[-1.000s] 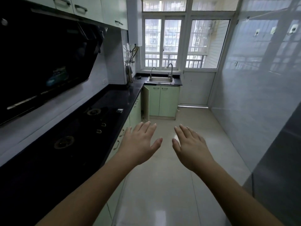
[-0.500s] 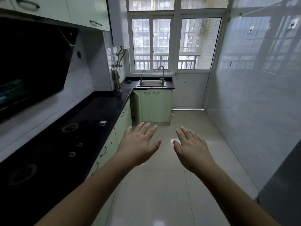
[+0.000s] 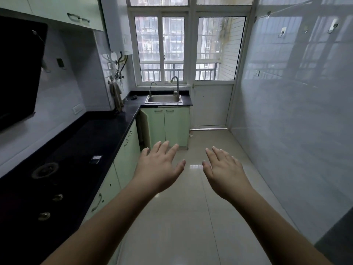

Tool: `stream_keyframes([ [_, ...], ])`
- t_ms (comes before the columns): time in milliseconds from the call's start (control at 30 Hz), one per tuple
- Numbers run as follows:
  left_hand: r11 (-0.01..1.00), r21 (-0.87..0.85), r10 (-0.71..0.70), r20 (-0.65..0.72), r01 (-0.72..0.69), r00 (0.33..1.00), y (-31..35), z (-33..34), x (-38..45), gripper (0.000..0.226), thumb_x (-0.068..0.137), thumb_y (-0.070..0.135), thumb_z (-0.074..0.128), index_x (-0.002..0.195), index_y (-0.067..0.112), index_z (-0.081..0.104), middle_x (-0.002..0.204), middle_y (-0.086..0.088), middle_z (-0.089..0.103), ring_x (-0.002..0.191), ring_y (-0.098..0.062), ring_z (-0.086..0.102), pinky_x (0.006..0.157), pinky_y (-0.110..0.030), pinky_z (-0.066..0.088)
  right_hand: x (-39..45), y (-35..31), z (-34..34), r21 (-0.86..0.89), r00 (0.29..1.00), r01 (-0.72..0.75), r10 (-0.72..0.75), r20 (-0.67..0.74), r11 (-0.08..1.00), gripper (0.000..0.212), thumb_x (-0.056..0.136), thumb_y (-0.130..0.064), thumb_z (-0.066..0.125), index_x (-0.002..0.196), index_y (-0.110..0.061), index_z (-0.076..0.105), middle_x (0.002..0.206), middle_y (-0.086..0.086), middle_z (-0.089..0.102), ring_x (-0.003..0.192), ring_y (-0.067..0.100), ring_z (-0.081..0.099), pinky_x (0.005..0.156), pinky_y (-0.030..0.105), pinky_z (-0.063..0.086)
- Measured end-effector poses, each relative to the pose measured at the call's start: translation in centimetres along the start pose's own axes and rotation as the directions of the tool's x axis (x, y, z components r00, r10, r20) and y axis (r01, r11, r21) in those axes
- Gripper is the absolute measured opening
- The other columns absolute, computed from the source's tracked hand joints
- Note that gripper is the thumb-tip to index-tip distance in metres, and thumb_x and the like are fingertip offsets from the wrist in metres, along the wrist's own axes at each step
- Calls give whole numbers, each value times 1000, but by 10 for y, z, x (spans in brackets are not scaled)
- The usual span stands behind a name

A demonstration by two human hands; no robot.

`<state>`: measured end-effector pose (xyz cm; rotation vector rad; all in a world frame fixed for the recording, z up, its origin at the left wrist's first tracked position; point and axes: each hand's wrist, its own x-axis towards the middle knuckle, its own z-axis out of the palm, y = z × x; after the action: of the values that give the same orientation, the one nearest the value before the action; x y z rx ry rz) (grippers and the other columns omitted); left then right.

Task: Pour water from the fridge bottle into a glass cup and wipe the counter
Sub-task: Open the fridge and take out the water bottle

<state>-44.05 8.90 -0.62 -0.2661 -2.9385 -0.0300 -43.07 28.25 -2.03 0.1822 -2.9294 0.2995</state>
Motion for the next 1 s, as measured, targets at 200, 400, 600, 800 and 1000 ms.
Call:
stream_keyframes([
  [200, 997, -23, 79, 4, -79, 997, -28, 19, 80, 68, 96, 65, 15, 156, 33, 7, 165, 3, 5, 151, -16, 0, 121, -45, 8, 75, -4, 21, -68, 998, -61, 61, -16, 996, 54, 103, -44, 21, 154, -26, 17, 162, -1, 15, 147, 16, 12, 117, 37, 12],
  [400, 978, -20, 206, -7, -207, 978, -39, 26, 155, 69, 96, 65, 12, 157, 32, 7, 165, 4, -3, 151, -15, -8, 122, -42, 2, 125, 9, 26, -186, 973, -228, 220, -63, 956, 60, 97, -46, 10, 151, -26, 26, 158, 0, 26, 144, 19, 22, 114, 37, 17],
  [600, 925, -92, 369, -10, -368, 930, -9, 48, 221, 69, 95, 67, 14, 156, 34, 14, 165, 5, 9, 151, -14, 3, 121, -38, 9, 156, 57, 19, -200, 947, -319, 305, -98, 927, 53, 101, -45, 18, 150, -26, 29, 156, -1, 30, 143, 18, 25, 113, 36, 19],
  [800, 845, -111, 520, -53, -523, 852, 68, 73, 288, 89, 77, 73, -5, 154, 35, 17, 164, 6, 15, 150, -14, 8, 119, -37, 11, 174, 136, 22, -228, 894, -448, 430, -126, 864, 67, 92, -48, 8, 145, -23, 40, 148, 2, 43, 135, 21, 37, 107, 37, 28],
  [1000, 705, -94, 697, -87, -703, 711, 177, 97, 347, 88, 78, 71, -3, 153, 34, 20, 157, 5, 31, 146, -15, 21, 115, -33, 16, 184, 233, 10, -203, 805, -593, 561, -194, 779, 56, 97, -44, 21, 141, -20, 46, 141, 6, 50, 129, 26, 44, 106, 39, 30],
])
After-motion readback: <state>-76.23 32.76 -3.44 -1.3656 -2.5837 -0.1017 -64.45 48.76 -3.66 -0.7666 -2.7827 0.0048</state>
